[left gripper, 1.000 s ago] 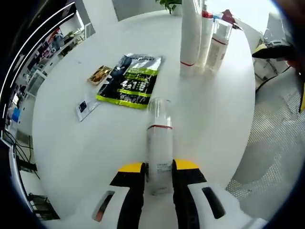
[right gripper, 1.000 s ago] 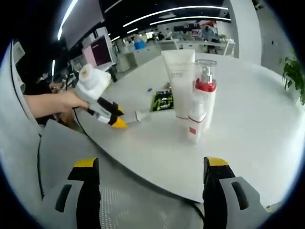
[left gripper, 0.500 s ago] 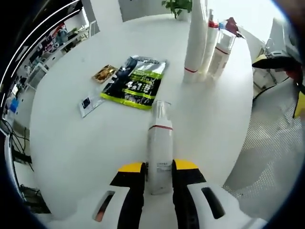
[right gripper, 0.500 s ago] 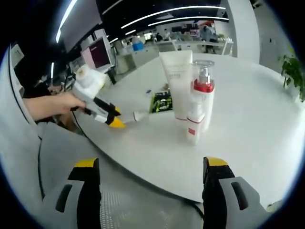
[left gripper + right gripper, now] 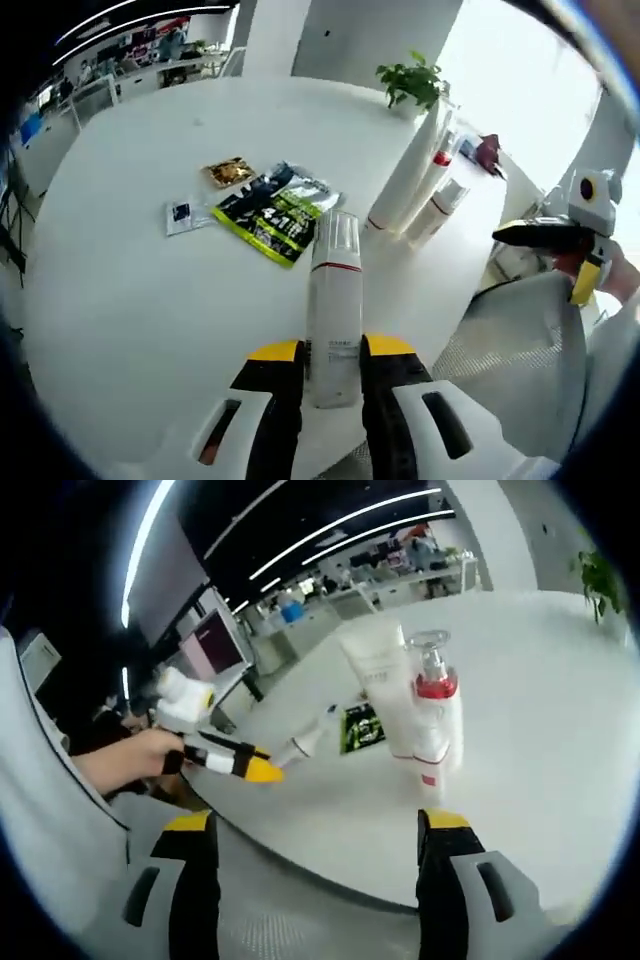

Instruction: Arrange the skincare products in the storage area until every visible bottle or jar stands upright without overlapping.

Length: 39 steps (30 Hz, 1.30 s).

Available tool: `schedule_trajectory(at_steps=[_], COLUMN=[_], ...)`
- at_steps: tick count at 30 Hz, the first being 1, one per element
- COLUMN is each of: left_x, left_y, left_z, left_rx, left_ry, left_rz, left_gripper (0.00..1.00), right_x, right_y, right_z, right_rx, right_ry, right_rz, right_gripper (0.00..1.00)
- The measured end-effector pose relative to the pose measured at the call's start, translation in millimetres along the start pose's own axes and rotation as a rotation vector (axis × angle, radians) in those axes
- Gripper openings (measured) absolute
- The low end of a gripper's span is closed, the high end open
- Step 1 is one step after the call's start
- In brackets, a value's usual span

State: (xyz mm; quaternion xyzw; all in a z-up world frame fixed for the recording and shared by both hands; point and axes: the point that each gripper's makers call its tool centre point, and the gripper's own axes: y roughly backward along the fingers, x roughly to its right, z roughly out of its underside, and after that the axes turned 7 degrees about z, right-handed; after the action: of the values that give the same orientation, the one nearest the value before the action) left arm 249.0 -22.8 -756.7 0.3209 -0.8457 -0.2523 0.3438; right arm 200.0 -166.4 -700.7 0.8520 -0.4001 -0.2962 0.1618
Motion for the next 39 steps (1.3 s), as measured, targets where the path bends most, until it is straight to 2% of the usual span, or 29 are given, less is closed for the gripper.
schedule_trajectory(at_steps=[1, 4, 8, 11, 16, 18, 21, 26, 28, 30, 34, 39], left_x=[1.9, 25.7, 39.0, 56.1, 71.9, 86.2, 107.0, 134.9, 144.0, 152.0, 163.9, 175.6], left_y=[-1, 7, 15, 24, 32, 37, 46, 63, 70, 74, 82, 92], left_z=[-3.9, -14.2, -22.7, -32.7, -39.9, -40.9, -44.1, -49.9, -51.0, -51.0, -52.0, -53.0], left_rx=[0.019, 0.093, 0.146, 0.198, 0.234, 0.242, 0.270, 0.334, 0.348, 0.349, 0.360, 0.381], left_ry=[0.007, 0.077, 0.122, 0.158, 0.177, 0.180, 0.204, 0.236, 0.238, 0.240, 0.230, 0.241], left_rz=[0.021, 0.112, 0.195, 0.258, 0.319, 0.370, 0.454, 0.560, 0.595, 0.628, 0.666, 0.718], left_gripper=[0.21, 0.21, 0.21, 0.21, 0.21, 0.21, 0.21, 0.21, 0.21, 0.21, 0.21, 0.20], right_x=[-2, -9, -19, -29, -38, -41, -51, -71, -78, -91, -108, -125], right_y=[0, -2, -2, 1, 4, 5, 7, 11, 12, 13, 14, 18], right_z=[-1.5, -6.2, -15.1, -22.0, -36.5, -41.7, -53.5, -69.9, -72.7, -74.0, -79.2, -83.0], right_rx=[0.005, 0.027, 0.055, 0.074, 0.109, 0.120, 0.148, 0.194, 0.193, 0.182, 0.185, 0.190], right_ry=[-0.003, -0.023, -0.038, -0.045, -0.062, -0.067, -0.098, -0.131, -0.143, -0.151, -0.213, -0.248], right_rz=[-0.010, -0.048, -0.104, -0.154, -0.207, -0.229, -0.298, -0.416, -0.447, -0.510, -0.618, -0.708], right_gripper=[0.79, 0.79, 0.77, 0.75, 0.75, 0.75, 0.74, 0.63, 0.60, 0.56, 0.48, 0.39])
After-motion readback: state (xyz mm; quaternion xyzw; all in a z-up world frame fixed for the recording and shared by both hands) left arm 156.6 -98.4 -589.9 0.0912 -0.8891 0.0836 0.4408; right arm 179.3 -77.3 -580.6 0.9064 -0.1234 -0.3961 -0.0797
